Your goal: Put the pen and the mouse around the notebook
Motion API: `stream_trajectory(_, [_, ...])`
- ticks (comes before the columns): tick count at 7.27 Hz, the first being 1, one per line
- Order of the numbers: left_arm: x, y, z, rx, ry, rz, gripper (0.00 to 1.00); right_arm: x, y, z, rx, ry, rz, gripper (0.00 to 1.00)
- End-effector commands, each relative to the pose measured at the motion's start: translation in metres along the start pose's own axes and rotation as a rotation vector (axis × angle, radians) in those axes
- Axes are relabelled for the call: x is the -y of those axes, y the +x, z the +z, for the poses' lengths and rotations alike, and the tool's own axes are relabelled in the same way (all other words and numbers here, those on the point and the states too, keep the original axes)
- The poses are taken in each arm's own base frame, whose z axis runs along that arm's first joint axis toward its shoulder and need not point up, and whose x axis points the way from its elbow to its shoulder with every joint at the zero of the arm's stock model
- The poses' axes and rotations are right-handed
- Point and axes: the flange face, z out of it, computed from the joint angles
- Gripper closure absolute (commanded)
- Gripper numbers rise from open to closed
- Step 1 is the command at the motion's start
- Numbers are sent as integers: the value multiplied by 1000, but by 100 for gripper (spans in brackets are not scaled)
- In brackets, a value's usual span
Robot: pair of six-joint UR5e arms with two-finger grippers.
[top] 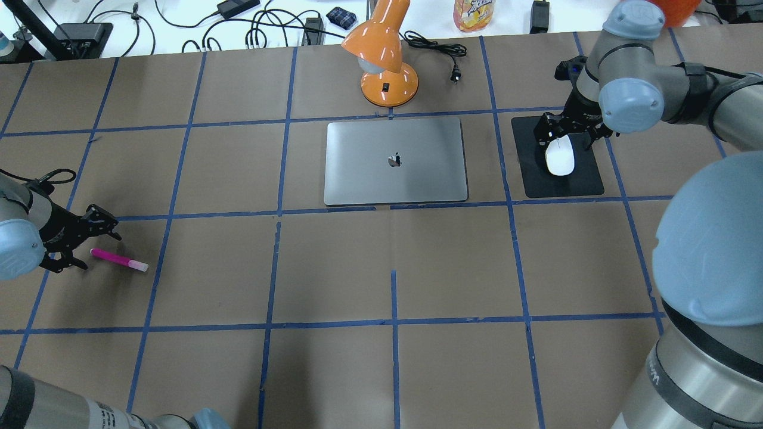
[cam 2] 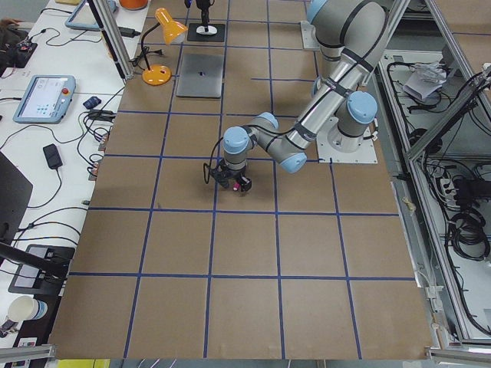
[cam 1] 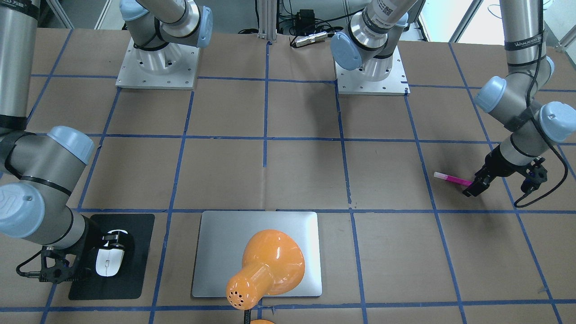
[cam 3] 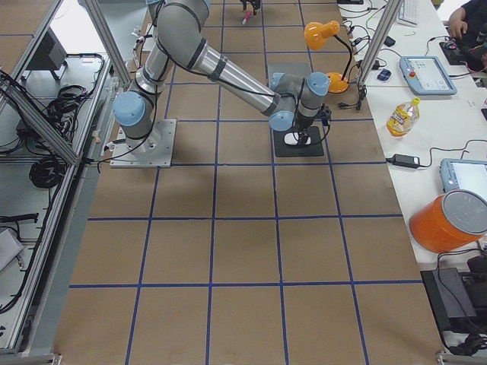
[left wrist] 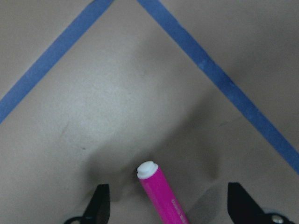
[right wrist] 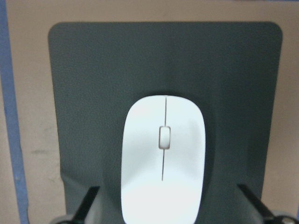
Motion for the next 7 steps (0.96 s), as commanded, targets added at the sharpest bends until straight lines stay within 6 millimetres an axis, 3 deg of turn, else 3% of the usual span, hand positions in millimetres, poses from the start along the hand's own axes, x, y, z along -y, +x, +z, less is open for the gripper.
stream_trajectory(1, [-3,3,2,4,-14,0,10,-39,-26,-94,-109,13,-39,0])
stream_trajectory(2, [-12,20,0,12,-21,-1,10,-73,-77,-142,-106,-16,-96,0])
stream_trajectory(3, [-13,26,-1,13,-15,8,10,-101,-99,-176,-103,3,-83,0])
stream_trajectory(4, [-13,26,-1,13,-15,10,11,-125,-113,-206,-29,34,-85,0])
stream_trajectory(7, [-14,23,-3,34,-14,19,18,-170,-110,-280,-7,59,-66,0])
